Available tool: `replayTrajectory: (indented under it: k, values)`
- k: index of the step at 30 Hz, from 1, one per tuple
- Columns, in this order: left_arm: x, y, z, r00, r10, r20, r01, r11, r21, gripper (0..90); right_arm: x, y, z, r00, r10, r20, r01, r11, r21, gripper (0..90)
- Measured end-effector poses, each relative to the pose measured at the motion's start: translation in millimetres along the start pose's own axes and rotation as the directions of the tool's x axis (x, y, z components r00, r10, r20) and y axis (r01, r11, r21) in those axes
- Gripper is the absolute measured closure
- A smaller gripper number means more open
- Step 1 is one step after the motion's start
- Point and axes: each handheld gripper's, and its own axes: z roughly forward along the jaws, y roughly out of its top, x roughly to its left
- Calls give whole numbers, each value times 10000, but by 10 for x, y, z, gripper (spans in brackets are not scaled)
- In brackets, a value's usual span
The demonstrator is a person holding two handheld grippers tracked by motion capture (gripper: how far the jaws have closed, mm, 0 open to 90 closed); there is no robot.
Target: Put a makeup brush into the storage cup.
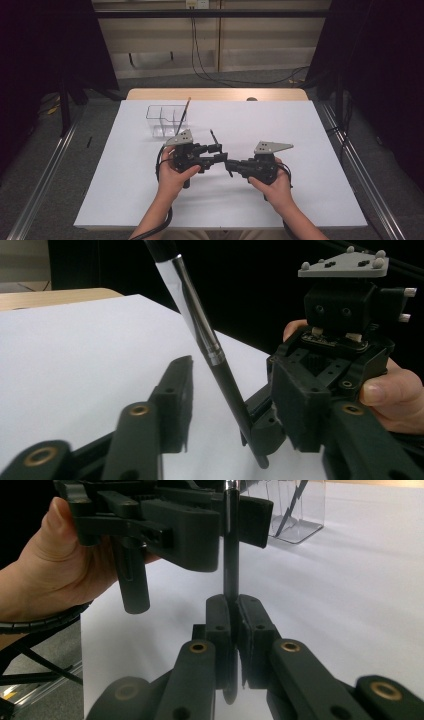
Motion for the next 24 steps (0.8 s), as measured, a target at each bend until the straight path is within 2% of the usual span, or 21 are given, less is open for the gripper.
replayTrajectory:
  k: [6,12,18,24]
  values:
    - [14,-24,-3,9996,-270,29,270,9995,-147,706,4,0,2,10000,-34,39,34,10000,-21,846]
    - [23,-37,-6,9989,-453,99,455,9988,-175,782,8,2,-2,10000,-55,48,55,10000,-69,846]
    - [12,-42,11,9973,-667,299,674,9975,-213,823,17,-9,17,9999,-122,33,122,9999,-44,845]
    - [-8,-38,26,9975,-610,363,617,9980,-166,838,24,-22,32,9999,-152,16,152,9998,-100,843]
